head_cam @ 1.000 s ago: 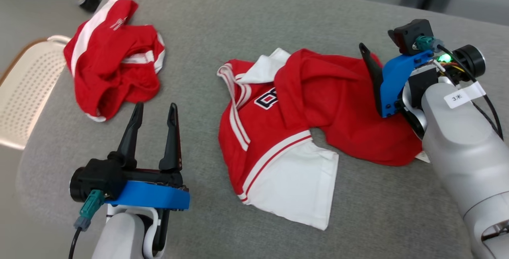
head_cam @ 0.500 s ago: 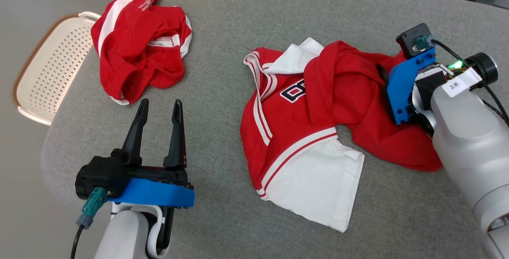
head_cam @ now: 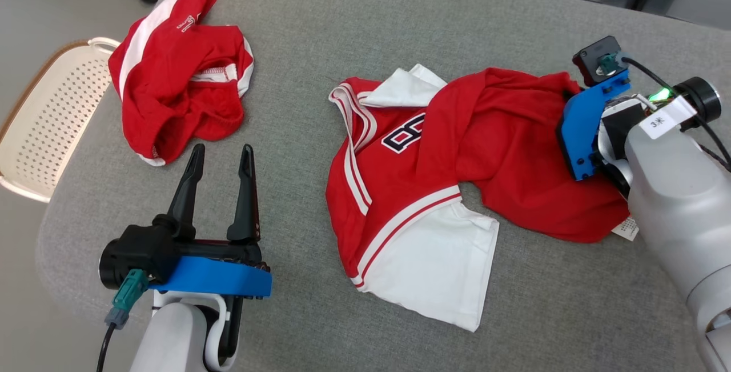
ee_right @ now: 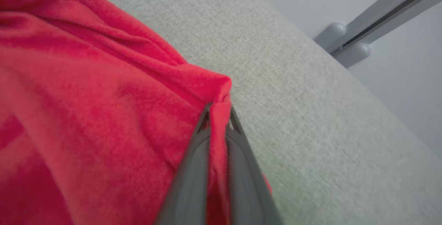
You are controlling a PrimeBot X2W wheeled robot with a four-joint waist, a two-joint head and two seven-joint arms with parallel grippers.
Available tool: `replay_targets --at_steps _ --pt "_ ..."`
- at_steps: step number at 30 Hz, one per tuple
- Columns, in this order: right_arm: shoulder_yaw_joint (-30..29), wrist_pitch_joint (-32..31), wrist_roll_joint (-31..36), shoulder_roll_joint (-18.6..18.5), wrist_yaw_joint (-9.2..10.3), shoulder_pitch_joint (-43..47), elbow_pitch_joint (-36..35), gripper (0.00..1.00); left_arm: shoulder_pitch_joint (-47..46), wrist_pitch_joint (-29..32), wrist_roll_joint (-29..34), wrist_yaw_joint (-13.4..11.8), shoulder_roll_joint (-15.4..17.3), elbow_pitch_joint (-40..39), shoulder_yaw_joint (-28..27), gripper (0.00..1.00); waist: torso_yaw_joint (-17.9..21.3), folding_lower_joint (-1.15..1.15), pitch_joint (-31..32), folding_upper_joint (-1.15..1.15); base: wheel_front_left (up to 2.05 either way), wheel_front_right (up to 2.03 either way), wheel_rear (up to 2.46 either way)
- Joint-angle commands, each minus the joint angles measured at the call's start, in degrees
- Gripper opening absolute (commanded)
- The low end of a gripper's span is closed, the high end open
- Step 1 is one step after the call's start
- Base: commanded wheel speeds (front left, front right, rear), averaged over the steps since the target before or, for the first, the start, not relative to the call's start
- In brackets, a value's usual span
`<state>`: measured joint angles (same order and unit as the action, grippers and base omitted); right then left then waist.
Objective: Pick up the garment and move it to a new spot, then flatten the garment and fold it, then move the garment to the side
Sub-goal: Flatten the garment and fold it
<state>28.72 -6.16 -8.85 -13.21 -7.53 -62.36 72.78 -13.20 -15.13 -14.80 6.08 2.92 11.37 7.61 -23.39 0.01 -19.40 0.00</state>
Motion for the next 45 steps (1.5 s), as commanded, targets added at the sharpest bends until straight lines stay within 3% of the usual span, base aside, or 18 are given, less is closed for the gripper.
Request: replay_targets --at_steps 1,10,18,27,34,45 --pt "-0.3 1.1 -0.4 -0.2 0.07 -0.6 -0.1 0.0 0.0 0.0 0.4 0.1 0.0 0.1 -0.5 1.0 0.7 -0.01 0.8 0.0 0.0 0.0 0.0" --pt "-3.2 13.6 -0.7 -0.1 0.07 -2.9 -0.5 0.0 2.4 0.0 1.8 0.5 0.0 0.0 -2.7 1.0 4.6 -0.01 5.0 0.0 0.0 0.0 0.0" --pt "-5.4 21.1 -2.6 1.1 0.06 2.7 -3.8 0.0 5.3 0.0 3.4 0.9 0.0 -0.3 -4.5 1.0 9.5 -0.01 8.8 0.0 0.0 0.0 0.0" --pt "-10.0 21.4 -3.6 -0.4 0.05 21.6 -27.8 0.0 8.1 0.0 4.5 1.2 0.0 -0.7 -5.9 1.0 15.2 -0.01 11.2 0.0 0.0 0.0 0.0" --pt "-14.9 21.4 -3.1 1.5 0.05 40.5 -44.0 0.0 9.0 0.0 4.6 1.4 0.0 -0.7 -6.0 1.0 18.1 -0.01 12.2 0.0 0.0 0.0 0.0" --pt "-19.7 21.4 -0.8 5.0 0.05 60.3 -56.9 0.0 10.0 0.0 4.5 1.6 0.0 0.0 -6.1 1.0 20.4 -0.01 13.6 0.0 0.0 0.0 0.0"
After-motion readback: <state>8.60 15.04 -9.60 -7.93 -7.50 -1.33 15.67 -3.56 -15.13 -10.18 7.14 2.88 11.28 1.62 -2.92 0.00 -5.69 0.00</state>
